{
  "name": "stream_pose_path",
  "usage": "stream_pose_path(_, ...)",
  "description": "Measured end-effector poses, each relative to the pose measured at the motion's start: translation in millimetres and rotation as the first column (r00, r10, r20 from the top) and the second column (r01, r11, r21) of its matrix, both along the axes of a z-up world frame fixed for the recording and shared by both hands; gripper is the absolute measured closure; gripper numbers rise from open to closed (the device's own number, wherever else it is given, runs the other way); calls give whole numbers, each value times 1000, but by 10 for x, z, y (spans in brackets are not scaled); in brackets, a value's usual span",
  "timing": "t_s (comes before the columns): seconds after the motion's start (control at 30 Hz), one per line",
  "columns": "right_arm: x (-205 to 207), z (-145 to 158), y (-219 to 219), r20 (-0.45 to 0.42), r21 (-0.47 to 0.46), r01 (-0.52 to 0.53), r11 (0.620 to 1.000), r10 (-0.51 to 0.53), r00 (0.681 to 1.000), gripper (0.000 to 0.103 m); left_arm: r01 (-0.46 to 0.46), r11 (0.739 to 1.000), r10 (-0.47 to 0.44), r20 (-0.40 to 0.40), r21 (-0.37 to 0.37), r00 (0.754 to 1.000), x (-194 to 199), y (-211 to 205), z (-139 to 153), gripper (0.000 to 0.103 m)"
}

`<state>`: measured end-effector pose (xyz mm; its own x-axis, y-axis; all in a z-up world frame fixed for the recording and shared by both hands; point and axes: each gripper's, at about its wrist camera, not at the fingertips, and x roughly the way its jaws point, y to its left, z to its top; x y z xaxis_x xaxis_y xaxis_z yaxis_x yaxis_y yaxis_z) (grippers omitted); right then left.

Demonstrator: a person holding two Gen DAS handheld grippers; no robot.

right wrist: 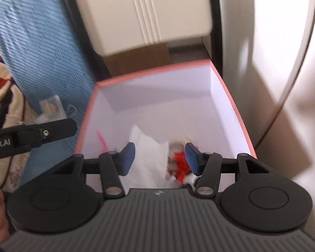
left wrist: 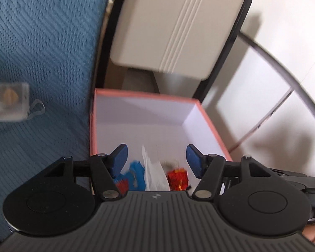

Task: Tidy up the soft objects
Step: 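Withdraw both open tools from the box back over the cushion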

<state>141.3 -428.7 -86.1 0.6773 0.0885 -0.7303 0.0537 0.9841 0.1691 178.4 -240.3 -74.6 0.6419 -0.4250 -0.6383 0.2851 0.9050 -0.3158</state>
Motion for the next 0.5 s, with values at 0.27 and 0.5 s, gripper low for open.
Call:
stream_pose_path(0.27,-118,340,338,102,27,-97,995,94,990,47,-57,998,57,147,-2,987,-241,386,445,36)
stream_pose_path(0.5,-226,508,701,150,5,-147,989,145,978,47,-102,994,92,245,28,965,-526,813,651,35)
